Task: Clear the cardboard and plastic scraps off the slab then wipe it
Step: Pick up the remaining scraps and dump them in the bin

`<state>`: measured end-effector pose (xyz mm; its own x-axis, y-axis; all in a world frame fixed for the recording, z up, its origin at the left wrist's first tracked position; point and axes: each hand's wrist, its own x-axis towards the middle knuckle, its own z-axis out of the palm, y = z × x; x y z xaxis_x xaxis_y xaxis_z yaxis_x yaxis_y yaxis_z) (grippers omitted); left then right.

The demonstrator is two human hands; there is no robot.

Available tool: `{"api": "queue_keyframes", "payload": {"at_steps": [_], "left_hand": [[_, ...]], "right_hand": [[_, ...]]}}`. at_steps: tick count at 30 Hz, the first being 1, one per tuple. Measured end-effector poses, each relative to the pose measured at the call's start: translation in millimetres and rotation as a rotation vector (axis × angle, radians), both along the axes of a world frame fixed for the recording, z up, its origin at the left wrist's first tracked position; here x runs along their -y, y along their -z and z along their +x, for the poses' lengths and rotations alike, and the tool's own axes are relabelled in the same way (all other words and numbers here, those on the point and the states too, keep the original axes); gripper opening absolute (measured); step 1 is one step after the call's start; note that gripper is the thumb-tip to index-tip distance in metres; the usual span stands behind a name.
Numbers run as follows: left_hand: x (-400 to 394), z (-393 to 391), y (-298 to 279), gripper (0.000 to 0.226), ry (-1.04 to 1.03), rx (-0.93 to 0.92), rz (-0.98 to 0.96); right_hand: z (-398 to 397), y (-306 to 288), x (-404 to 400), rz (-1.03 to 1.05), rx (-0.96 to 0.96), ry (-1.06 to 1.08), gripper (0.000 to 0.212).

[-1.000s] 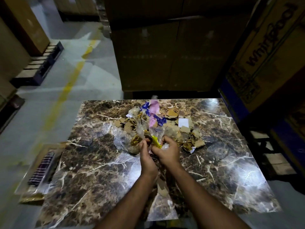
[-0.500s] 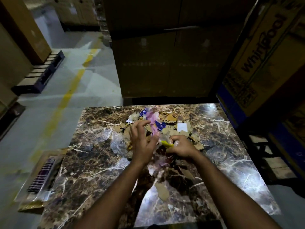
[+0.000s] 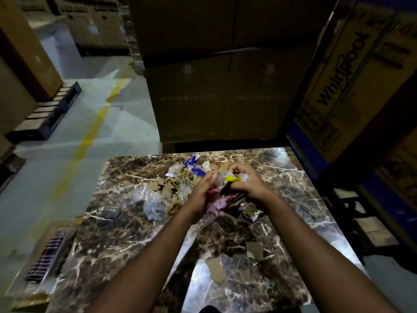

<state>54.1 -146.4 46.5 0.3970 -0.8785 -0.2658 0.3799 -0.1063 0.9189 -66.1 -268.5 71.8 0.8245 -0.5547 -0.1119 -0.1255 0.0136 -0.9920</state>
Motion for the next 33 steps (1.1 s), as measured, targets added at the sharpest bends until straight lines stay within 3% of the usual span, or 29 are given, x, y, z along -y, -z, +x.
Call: {"api": "queue_keyframes", "payload": {"at_steps": [5,11,17,21,25,28,30,33], "left_hand": [[11.6,-18.6,1.0,0.059,-0.152,-0.155,-0.092],[17.4,-26.3,2.0,0.072,-0.436,-0.158,-0.105],[19.0,-25.2,12.5,0.038,-0.64,-0.202,-0.141],[18.1,-19.7,13.5,0.038,-0.722,-0.294,-0.183],[13.1,-8.2,11.5,0.02,-0.773,-0.46,-0.172],[13.4,-0.1,16.4,0.057,-0.743,-0.538,-0.189],[15.6,-3.3,15.2,0.091,-0.729,-0.594,-0.143],[25.5,-12.2,37.8,0.094,-0.695,-0.7,-0.112]], "right_hand": [[17.3,19.3,-14.4,0.099,0.111,0.363,0.03],[34.7,16.4,-50.3,-0.036,0.196,0.539,0.023],[39.0,28.2,-57.9,-0.179,0.142,0.427,0.031],[36.9,24.6,-55.3,0.151,0.333,0.415,0.039],[26.0,26.6,-40.6,0.485,0.507,0.617,0.026],[19.1,32.8,-33.3,0.713,0.512,0.727,0.021],[19.2,35.9,-38.3,0.704,0.47,0.712,0.027],[28.3,31.4,-62.6,0.569,0.342,0.659,0.037]]}}
